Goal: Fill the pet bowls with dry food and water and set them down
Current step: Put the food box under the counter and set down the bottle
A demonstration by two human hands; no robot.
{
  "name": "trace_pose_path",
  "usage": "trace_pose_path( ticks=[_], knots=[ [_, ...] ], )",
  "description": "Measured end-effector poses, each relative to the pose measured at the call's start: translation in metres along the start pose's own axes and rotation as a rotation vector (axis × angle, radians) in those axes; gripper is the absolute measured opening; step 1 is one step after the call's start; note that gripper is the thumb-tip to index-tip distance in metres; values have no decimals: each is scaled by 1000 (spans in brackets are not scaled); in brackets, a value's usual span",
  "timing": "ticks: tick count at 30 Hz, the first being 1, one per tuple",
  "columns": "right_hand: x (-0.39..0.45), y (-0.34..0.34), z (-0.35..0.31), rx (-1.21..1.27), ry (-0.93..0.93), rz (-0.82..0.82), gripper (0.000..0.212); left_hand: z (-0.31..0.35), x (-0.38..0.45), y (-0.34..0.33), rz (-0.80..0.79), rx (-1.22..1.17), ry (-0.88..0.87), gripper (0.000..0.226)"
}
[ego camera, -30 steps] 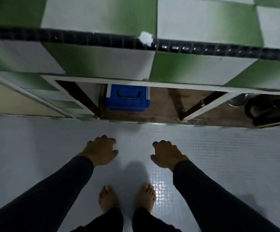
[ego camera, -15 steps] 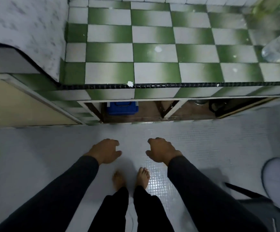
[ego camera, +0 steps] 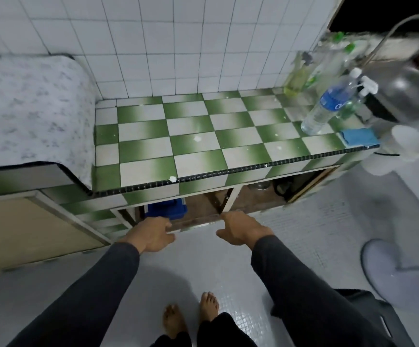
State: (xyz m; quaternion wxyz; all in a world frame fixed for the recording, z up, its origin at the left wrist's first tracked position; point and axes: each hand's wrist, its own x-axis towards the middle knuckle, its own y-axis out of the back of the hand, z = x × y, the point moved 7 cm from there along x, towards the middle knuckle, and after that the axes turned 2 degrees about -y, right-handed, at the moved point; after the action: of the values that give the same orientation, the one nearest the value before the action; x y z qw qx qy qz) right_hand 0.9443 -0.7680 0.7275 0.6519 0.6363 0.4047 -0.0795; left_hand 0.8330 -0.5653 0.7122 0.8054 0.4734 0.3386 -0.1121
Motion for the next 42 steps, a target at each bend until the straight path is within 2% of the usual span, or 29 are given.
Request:
trace_pose_path(
  ticks=[6, 10, 20, 21, 25, 30, 35, 42],
  knots=[
    [-12, 47, 25, 28, -46, 69, 40, 43, 13, 59, 83, 102, -98, 47],
    [-18, 82, 50, 38, -80, 168, 41, 76, 28, 93, 148, 170, -169, 55],
    [-17, 154, 163, 130, -198, 280, 31, 193, 89, 142, 207, 294, -264, 59],
    [-16, 160, 176, 137, -207, 287, 31, 207, 97, 146, 209, 309, -269, 59],
    [-13, 190, 225, 184, -230, 329, 55, 267, 126, 159, 231, 347, -297, 58],
    [1, 222, 289, 230, -240, 377, 53, 338, 161, 166, 244, 385, -332, 59],
    [18, 250, 345, 297, -254, 410, 64, 396, 191, 170, 301, 339, -358, 63],
    [46, 279, 399, 348, -241, 437, 67, 438, 240, 173, 342, 326, -384, 77]
  ],
)
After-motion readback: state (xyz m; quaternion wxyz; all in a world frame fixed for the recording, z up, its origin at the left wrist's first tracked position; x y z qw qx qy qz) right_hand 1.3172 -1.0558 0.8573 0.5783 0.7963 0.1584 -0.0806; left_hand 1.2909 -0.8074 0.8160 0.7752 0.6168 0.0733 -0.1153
